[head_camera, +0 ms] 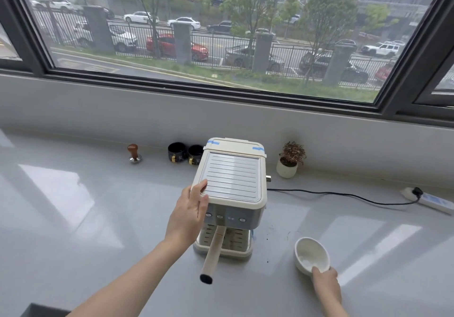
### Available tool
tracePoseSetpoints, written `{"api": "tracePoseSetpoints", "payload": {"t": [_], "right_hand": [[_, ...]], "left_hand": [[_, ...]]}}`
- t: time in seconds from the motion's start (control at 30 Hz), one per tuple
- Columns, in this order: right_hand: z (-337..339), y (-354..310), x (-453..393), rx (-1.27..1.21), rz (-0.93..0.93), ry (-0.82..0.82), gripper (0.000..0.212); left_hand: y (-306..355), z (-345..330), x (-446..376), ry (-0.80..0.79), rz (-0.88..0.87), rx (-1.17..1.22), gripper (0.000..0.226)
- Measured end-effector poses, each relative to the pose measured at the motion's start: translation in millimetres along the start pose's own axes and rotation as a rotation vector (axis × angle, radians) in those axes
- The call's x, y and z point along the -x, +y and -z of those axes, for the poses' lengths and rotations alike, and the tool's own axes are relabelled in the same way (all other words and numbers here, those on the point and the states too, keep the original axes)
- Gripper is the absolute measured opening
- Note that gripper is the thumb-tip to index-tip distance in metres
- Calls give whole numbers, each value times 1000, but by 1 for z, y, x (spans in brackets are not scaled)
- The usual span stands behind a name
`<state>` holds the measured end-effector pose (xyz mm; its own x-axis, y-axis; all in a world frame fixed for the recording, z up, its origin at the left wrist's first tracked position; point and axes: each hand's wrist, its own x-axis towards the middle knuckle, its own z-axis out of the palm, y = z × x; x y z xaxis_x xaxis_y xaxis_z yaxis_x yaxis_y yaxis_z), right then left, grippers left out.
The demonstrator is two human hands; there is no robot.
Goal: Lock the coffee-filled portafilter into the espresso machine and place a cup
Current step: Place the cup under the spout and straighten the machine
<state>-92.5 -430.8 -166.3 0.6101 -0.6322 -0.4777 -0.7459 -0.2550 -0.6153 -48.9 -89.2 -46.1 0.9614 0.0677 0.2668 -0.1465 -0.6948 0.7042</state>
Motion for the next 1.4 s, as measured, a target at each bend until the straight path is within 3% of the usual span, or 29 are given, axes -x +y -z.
{"api": "tracePoseSetpoints", "payload": {"t": [0.27,0.6,0.8,1.1,1.4], "right_hand": [[-7,12,-5,-289,-76,-14,28],[-10,-3,8,-205,-23,-74,30],[-31,-27,35,-328,38,-227,19],[-77,-73,71,-261,86,-487,15],[-116,-97,84,-125,101,-489,18]], "left_hand": [[0,0,-3,0,4,-8,38],[1,4,-4,-49,7,-42,40],[1,6,-5,-67,9,-41,39],[1,6,-4,-70,12,-39,40],[-1,8,-5,-85,4,-53,46]]}}
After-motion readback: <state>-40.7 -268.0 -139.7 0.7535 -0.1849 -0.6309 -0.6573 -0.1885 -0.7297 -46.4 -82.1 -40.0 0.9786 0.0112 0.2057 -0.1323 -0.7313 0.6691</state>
